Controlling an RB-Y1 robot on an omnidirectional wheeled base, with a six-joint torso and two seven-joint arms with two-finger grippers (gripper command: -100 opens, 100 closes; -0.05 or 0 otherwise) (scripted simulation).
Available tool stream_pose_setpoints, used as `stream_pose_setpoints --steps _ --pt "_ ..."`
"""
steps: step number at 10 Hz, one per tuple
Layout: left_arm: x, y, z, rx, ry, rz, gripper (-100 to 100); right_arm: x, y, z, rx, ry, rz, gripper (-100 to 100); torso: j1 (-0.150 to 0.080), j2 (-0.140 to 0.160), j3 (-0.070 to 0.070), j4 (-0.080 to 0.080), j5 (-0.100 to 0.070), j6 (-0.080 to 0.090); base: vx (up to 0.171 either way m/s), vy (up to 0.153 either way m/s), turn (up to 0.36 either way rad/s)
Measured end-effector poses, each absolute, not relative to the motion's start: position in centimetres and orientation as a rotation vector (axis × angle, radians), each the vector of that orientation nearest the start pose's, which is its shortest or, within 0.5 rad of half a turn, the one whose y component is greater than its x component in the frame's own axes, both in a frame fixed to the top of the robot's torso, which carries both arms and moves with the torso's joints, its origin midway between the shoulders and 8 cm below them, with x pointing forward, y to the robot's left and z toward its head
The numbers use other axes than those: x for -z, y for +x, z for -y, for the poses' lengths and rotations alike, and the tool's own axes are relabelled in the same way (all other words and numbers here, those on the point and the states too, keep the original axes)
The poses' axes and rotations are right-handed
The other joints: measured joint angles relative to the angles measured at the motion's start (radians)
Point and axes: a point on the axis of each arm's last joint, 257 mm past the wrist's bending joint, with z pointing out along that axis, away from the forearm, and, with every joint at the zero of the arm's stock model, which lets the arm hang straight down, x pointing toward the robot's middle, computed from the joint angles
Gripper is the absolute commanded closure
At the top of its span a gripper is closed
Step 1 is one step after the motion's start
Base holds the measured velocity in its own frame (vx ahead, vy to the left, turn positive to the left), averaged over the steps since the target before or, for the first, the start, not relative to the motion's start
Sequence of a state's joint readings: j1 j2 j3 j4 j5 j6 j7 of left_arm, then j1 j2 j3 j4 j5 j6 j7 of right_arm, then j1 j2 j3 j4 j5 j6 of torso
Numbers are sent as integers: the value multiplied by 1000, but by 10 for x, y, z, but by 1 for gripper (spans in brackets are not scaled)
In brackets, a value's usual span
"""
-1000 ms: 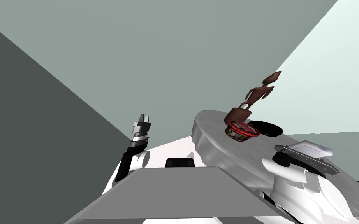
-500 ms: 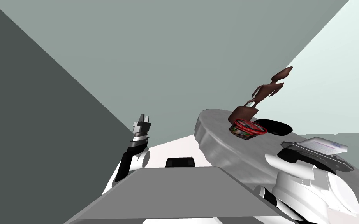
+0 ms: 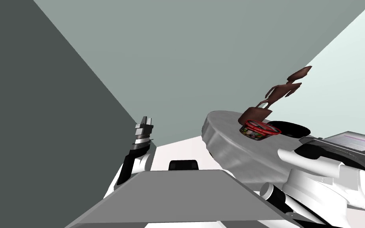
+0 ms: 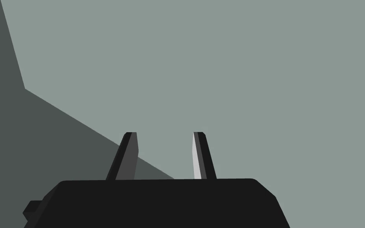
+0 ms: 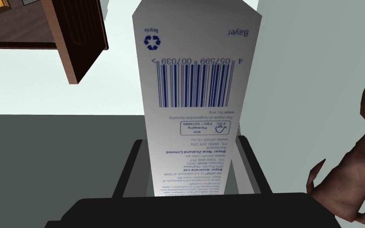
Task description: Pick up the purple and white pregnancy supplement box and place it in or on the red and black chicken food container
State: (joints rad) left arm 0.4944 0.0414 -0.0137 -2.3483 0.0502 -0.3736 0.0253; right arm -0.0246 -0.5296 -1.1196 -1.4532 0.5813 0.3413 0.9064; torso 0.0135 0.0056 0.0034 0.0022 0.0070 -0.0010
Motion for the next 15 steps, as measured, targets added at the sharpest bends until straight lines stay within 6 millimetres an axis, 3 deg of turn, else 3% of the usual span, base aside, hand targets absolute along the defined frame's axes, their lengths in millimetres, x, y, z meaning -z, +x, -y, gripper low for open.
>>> stream_pose_setpoints --steps 9,12,15 --pt "-32 352 -275 1365 -714 -649 0 -70 194 864 1110 943 -1079 100 3 -1 0 0 3 -1 -57 139 96" --pt "-32 352 -275 1364 -714 -649 0 -89 193 863 1117 958 -1069 100 -6 -4 -2 -1 1 0 5 34 77" --pt "-32 352 -275 1364 -714 -649 0 -89 192 864 1142 981 -1092 100 -11 -8 -5 -3 0 1 35 -14 64"
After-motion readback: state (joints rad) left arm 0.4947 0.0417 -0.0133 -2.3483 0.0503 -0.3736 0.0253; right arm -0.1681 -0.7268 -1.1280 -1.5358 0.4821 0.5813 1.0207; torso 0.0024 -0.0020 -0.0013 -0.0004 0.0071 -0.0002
